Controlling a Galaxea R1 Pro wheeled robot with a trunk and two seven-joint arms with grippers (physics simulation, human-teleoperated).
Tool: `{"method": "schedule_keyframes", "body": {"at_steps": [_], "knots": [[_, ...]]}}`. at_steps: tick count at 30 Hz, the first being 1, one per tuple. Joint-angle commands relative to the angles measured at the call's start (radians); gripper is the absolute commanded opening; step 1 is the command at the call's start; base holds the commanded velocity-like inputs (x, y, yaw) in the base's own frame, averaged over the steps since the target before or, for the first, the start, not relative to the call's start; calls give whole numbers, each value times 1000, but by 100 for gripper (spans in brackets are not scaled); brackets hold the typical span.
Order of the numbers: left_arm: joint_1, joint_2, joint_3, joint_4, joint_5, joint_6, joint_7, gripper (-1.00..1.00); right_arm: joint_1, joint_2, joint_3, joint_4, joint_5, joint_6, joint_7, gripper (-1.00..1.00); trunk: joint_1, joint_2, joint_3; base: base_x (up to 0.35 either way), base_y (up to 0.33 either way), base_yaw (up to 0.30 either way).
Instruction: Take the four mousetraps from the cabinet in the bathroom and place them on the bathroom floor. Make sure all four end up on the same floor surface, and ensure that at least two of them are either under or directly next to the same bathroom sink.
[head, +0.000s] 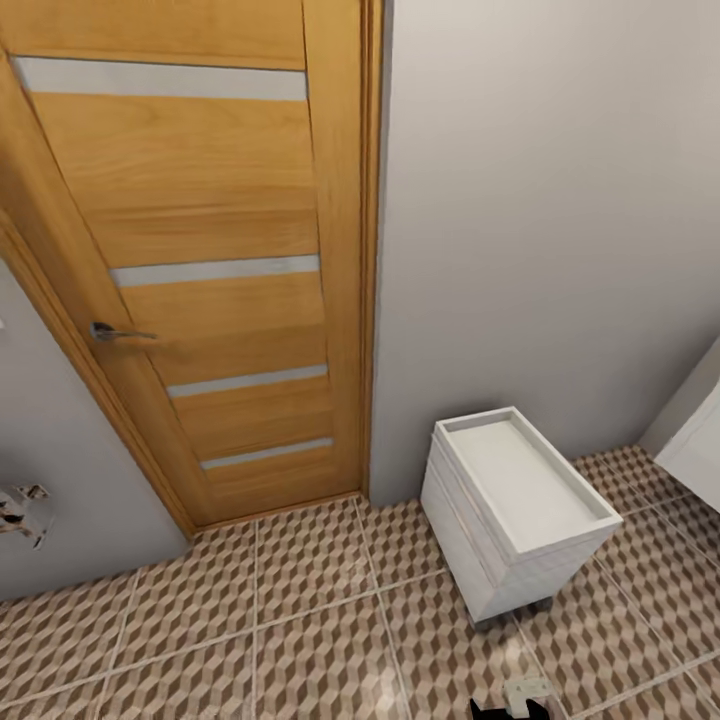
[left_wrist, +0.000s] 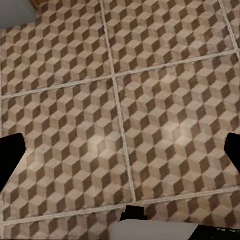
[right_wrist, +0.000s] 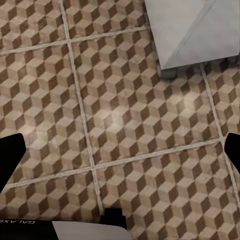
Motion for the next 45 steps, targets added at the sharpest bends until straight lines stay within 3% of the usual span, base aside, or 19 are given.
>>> {"method": "schedule_keyframes", "body": {"at_steps": [1,45], "knots": [[-2,-1,-9,4,8,-6,2,100,-1,0,9,1,-10,-4,1,100,1,-2,-2,0,0,286],[-2,-7,-9,4,8,-6,2,100,-1,1,10,1,-10,-2,1,100,1,-2,-2,0,0,286]]}}
